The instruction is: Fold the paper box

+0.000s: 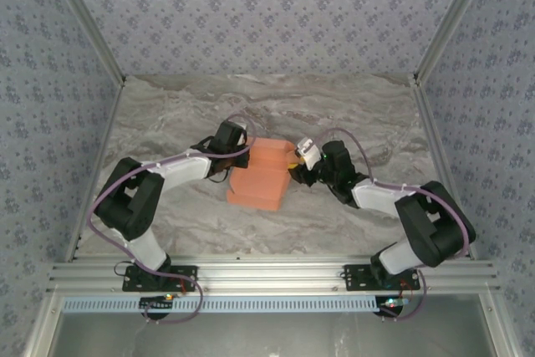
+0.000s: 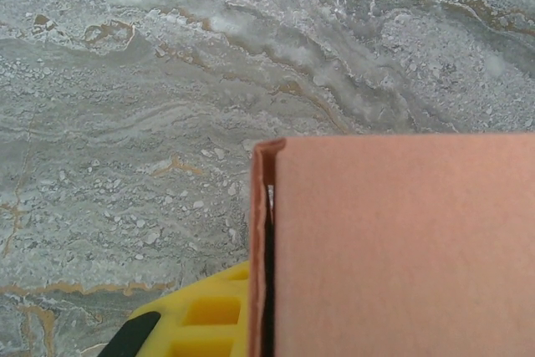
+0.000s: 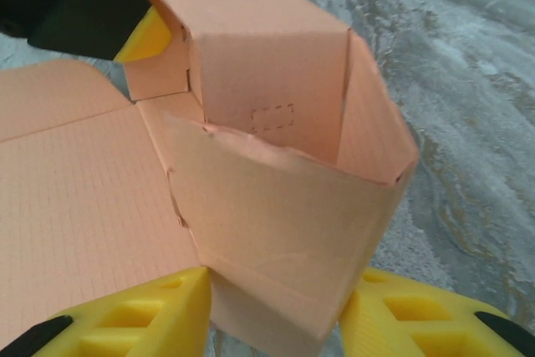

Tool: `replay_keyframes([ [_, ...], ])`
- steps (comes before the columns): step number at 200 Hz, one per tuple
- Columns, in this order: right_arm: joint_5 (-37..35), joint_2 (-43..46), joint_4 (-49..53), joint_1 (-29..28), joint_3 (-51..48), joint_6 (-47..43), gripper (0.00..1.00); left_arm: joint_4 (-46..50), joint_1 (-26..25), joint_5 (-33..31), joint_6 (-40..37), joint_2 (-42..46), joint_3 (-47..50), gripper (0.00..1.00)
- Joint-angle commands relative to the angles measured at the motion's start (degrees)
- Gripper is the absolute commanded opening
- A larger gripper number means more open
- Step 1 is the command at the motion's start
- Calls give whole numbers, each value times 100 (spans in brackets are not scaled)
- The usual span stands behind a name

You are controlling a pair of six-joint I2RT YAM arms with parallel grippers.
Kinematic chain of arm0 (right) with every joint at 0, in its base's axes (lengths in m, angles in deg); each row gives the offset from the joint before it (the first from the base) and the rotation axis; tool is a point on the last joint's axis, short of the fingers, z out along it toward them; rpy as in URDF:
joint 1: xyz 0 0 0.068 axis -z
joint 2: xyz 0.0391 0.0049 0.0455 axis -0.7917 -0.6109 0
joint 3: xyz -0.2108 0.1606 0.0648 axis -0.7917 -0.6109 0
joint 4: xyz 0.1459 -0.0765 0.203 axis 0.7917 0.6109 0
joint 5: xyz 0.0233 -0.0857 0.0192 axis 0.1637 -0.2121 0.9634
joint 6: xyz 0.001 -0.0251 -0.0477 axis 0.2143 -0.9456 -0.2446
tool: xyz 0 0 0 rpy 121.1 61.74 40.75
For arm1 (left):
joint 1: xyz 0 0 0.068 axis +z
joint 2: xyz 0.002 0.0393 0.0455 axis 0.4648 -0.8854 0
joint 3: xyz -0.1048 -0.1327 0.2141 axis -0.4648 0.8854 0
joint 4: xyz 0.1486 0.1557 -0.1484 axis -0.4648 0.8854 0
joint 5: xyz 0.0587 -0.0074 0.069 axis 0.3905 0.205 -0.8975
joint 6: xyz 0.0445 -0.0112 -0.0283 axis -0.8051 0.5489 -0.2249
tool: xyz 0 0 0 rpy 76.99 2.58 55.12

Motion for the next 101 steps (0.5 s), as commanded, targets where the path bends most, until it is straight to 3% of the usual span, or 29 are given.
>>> replay_keyframes([
  [1, 484, -177, 22, -113, 311, -135, 42, -129, -17, 7, 157, -116, -106, 0],
  [22, 513, -244, -4, -167, 429, -91, 35, -76, -10, -22, 172, -139, -157, 0],
  [101, -296, -200, 134, -399, 641, 84, 36, 47, -28, -258, 293, -62, -177, 0],
])
